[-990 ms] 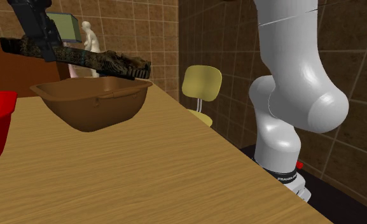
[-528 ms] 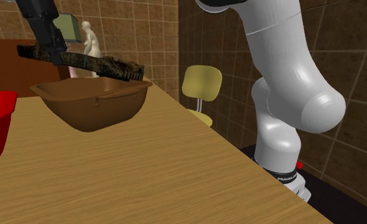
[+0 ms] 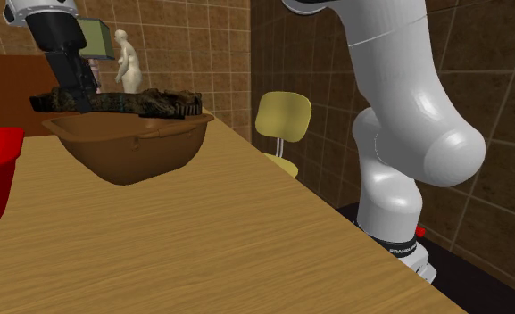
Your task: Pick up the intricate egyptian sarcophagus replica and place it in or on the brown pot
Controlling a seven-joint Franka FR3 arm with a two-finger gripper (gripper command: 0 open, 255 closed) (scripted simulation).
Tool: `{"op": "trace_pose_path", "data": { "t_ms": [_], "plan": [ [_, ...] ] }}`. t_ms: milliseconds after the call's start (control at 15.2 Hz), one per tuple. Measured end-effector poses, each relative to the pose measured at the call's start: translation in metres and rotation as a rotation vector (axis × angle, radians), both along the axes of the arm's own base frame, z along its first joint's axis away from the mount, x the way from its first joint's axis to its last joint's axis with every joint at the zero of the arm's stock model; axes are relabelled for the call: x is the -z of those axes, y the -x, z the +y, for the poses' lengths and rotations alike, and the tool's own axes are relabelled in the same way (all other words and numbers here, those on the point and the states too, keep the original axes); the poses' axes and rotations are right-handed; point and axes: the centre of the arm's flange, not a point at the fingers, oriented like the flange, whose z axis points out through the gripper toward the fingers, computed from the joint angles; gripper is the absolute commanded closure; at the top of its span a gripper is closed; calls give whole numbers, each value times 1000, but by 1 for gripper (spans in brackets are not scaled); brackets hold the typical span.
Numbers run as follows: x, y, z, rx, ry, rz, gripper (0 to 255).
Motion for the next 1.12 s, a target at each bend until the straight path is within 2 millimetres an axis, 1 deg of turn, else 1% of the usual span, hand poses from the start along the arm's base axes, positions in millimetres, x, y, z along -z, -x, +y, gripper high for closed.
{"op": "trace_pose_path", "data": {
  "t_ms": [198,462,528,924,990,1056,1122],
  "plan": [
    [9,0,0,0,0,0,255],
    [10,1,0,0,0,0,255],
    [10,1,0,0,0,0,0],
    [10,1,0,0,1,-1,0],
    [4,1,-1,0,1,-1,0],
    [-4,-3,-3,1,1,-2,0],
    [-18,-5,-5,0,2,-2,0]
  ]
}}
